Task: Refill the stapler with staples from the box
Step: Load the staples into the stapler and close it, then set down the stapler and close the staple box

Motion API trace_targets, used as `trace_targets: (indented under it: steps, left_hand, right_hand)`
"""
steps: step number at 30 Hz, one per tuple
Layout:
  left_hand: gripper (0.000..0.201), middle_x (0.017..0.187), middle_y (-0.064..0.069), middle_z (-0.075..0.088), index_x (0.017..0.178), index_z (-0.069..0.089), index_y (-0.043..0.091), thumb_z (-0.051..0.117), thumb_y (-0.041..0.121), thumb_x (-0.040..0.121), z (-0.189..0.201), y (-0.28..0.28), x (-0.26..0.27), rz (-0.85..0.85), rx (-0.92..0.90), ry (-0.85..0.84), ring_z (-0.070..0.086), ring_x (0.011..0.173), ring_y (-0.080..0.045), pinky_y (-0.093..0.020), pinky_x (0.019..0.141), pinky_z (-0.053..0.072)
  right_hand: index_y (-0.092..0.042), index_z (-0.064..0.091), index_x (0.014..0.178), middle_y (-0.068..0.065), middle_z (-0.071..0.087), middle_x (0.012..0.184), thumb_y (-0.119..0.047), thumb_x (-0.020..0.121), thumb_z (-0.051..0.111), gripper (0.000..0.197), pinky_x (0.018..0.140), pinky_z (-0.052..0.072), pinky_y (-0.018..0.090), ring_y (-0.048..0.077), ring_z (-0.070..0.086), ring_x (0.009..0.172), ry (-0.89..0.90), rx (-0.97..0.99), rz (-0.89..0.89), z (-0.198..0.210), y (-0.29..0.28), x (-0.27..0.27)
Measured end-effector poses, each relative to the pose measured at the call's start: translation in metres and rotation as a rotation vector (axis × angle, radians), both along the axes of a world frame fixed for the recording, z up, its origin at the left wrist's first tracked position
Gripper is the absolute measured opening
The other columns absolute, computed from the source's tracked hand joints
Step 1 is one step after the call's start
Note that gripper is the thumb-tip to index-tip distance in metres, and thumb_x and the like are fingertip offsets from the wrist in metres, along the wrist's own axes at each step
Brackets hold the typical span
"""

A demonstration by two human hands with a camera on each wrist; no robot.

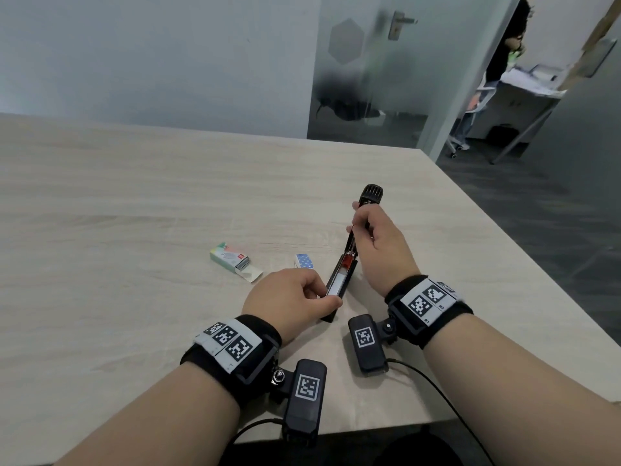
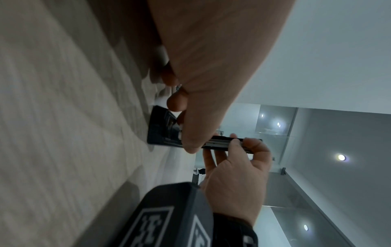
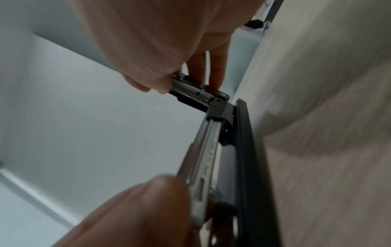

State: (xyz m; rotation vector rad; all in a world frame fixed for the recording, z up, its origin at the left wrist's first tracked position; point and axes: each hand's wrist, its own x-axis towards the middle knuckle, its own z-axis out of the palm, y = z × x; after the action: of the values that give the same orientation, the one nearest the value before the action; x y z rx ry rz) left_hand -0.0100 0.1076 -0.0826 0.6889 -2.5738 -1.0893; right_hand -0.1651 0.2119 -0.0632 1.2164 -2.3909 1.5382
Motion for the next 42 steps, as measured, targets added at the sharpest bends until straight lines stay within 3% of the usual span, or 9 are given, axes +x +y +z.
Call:
trace_targets:
  steps: [5,14,20,27,30,33,36,39,42]
  left_hand:
    - [0.028,0.063,0.013,0.065,0.072,0.070,0.026,0.073,0.054,0.075,0.000,-0.001,-0.001,0.010,-0.024,-0.014,0.059,0.065,-0.002,-0.026,0.065,0.049]
    - [0.029,0.064,0.013,0.065,0.069,0.067,0.028,0.071,0.056,0.075,-0.001,0.000,-0.002,0.013,-0.037,-0.015,0.059,0.066,-0.001,-0.026,0.061,0.045]
    - [0.031,0.064,0.010,0.065,0.063,0.059,0.027,0.072,0.054,0.074,-0.001,-0.001,-0.002,0.010,-0.015,-0.017,0.061,0.067,-0.010,-0.030,0.062,0.046]
    - [0.030,0.075,0.012,0.069,0.085,0.069,0.034,0.079,0.054,0.065,0.003,0.002,0.002,-0.056,-0.027,-0.079,0.061,0.071,-0.001,-0.025,0.064,0.047]
    - [0.024,0.076,0.014,0.071,0.088,0.070,0.035,0.075,0.048,0.069,0.004,0.002,0.003,-0.046,-0.040,-0.071,0.062,0.074,-0.001,-0.026,0.071,0.049]
    - [0.015,0.075,0.015,0.070,0.086,0.072,0.035,0.064,0.034,0.074,0.003,0.002,0.004,-0.029,-0.014,-0.046,0.062,0.074,-0.002,-0.026,0.072,0.050]
    - [0.020,0.072,0.012,0.071,0.077,0.073,0.032,0.058,0.020,0.074,0.000,0.001,0.006,0.019,0.118,0.073,0.061,0.065,-0.004,-0.027,0.066,0.048]
    - [0.021,0.069,0.005,0.071,0.072,0.072,0.030,0.056,0.017,0.073,-0.004,-0.002,0.008,0.146,0.299,0.292,0.053,0.054,-0.007,-0.029,0.060,0.045]
    - [0.018,0.065,0.015,0.063,0.073,0.070,0.026,0.053,0.019,0.073,-0.002,-0.008,0.009,0.261,0.292,0.450,0.052,0.059,-0.009,-0.028,0.061,0.041]
  right_hand:
    - [-0.009,0.055,0.076,0.013,0.064,0.105,0.010,0.078,0.047,0.021,0.079,0.049,0.046,0.035,0.059,0.098,0.185,-0.002,0.107,0.009,0.014,0.007]
    - [-0.025,0.054,0.071,0.005,0.068,0.133,0.000,0.076,0.052,0.026,0.100,0.052,0.032,0.018,0.067,0.118,0.169,0.055,0.257,0.010,0.030,0.017]
    - [-0.013,0.058,0.072,-0.003,0.073,0.123,0.005,0.076,0.055,0.018,0.097,0.043,0.012,-0.001,0.062,0.119,0.075,0.256,0.361,0.001,0.035,0.024]
    - [-0.028,0.066,0.102,-0.006,0.066,0.135,-0.022,0.092,0.067,0.012,0.100,0.038,0.016,-0.004,0.053,0.126,-0.014,0.365,0.209,0.002,0.032,0.024]
    - [-0.029,0.062,0.135,-0.003,0.048,0.159,-0.044,0.096,0.062,0.042,0.122,0.028,0.029,0.007,0.037,0.149,-0.031,0.522,0.190,0.003,0.032,0.023]
    - [-0.030,0.044,0.155,-0.005,0.021,0.173,-0.050,0.101,0.053,0.059,0.124,0.014,0.027,0.009,0.018,0.158,-0.089,0.629,0.202,0.005,0.032,0.026]
    - [-0.036,0.031,0.160,-0.006,0.005,0.175,-0.062,0.097,0.049,0.071,0.126,0.012,0.032,0.013,0.010,0.160,-0.137,0.659,0.193,0.004,0.032,0.027]
    - [-0.047,0.023,0.160,-0.009,-0.005,0.175,-0.085,0.076,0.045,0.096,0.128,0.016,0.039,0.017,0.010,0.161,-0.179,0.682,0.188,0.001,0.033,0.028]
    - [-0.050,0.020,0.159,-0.014,-0.010,0.174,-0.089,0.065,0.050,0.106,0.128,0.019,0.043,0.019,0.012,0.161,-0.188,0.696,0.204,-0.002,0.033,0.027]
